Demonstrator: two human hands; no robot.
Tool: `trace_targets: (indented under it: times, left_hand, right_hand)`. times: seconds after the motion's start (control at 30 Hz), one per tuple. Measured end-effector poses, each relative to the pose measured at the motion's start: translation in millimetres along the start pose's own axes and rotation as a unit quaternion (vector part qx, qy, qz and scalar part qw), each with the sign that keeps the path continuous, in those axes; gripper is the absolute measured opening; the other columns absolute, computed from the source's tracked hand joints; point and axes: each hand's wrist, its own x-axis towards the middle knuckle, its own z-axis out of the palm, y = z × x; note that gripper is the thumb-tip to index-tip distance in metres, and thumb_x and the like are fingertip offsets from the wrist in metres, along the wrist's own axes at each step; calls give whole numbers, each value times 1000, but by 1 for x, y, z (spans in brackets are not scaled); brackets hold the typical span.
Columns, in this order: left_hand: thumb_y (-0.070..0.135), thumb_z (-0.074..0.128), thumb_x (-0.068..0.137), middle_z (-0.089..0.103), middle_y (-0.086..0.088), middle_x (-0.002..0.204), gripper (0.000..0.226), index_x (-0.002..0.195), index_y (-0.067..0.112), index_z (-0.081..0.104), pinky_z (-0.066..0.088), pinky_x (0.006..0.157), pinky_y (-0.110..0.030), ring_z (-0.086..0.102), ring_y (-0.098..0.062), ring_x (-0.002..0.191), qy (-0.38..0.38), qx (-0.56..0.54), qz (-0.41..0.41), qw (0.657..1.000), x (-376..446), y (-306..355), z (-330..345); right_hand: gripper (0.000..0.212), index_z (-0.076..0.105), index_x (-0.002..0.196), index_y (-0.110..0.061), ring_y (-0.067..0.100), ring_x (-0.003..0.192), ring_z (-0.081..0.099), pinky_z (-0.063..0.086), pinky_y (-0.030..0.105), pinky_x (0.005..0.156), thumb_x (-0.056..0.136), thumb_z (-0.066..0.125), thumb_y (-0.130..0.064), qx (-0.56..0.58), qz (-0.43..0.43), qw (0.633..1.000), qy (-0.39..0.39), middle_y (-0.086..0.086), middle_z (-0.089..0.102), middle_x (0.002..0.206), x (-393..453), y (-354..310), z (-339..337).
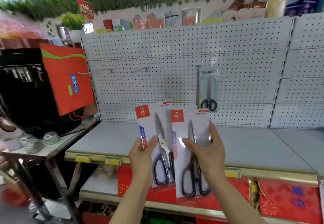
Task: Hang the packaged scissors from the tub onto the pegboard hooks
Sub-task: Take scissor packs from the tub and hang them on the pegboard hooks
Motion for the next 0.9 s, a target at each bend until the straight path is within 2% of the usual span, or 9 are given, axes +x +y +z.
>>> trace_targets:
  times: [0.1, 0.17, 0.27, 0.43, 0.57, 0.73, 0.8, 0.9]
  left_hand:
    - [14, 74, 86, 75, -17, 98, 7, 83, 20, 74, 51, 95, -58, 69, -32, 90, 17, 16, 26, 999, 29, 15, -19]
    - [16, 76, 85, 74, -16, 94, 4, 83, 16, 72, 50, 94, -58, 66, -29, 85, 20, 16, 43, 999, 47, 22, -27]
    - [22, 78, 82, 71, -14, 93, 17, 87, 8, 69, 48, 96, -60, 65, -27, 85, 32, 29, 63, 997, 70, 24, -36]
    - [14, 76, 84, 76, -16, 97, 5, 89, 15, 75, 53, 93, -56, 70, -30, 89, 60, 17, 64, 996, 101, 31, -45]
    - [12, 74, 86, 78, -8, 97, 11, 96, 16, 75, 55, 93, -49, 70, -35, 99, 52, 11, 72, 996, 125, 40, -46]
    - [8, 74, 85, 78, -2, 96, 14, 98, 14, 74, 56, 89, -38, 72, -25, 95, 22, 22, 96, 995, 172, 55, -36]
    - [10, 74, 85, 78, -1, 97, 15, 100, 13, 74, 56, 85, -34, 73, -21, 94, 4, 31, 99, 995, 191, 61, -31]
    - [14, 76, 84, 78, -3, 97, 16, 99, 13, 74, 56, 90, -43, 72, -26, 96, -13, 40, 95, 995, 220, 63, -26]
  right_hand:
    - [100, 32, 148, -36, 14, 139, 36, 35, 36, 110, 66, 89, -31, 21, -8, 1000, -14, -8, 41, 149, 8, -8, 30]
    - [93, 33, 142, -35, 18, 131, 43, 40, 36, 104, 67, 88, -31, 28, -10, 999, -18, -3, 46, 141, 14, -13, 46]
    - [84, 37, 130, -33, 22, 113, 57, 48, 43, 96, 65, 89, -34, 25, -20, 999, -27, -1, 56, 126, 29, -14, 63]
    - [77, 38, 122, -37, 21, 107, 59, 51, 44, 91, 64, 88, -37, 27, -34, 999, -25, -3, 58, 120, 46, -12, 83]
    - [76, 40, 122, -37, 19, 104, 60, 51, 42, 88, 64, 89, -35, 26, -43, 999, -16, -6, 59, 119, 55, -14, 95]
    - [75, 38, 123, -37, 16, 98, 57, 43, 31, 79, 67, 87, -31, 31, -43, 999, 3, -19, 54, 104, 73, -22, 116]
    - [75, 37, 122, -39, 16, 98, 59, 47, 34, 80, 66, 88, -32, 27, -43, 999, 9, -22, 53, 105, 80, -24, 126]
    - [77, 39, 123, -38, 17, 99, 61, 53, 42, 85, 65, 88, -34, 18, -41, 999, 22, -14, 57, 110, 90, -29, 139]
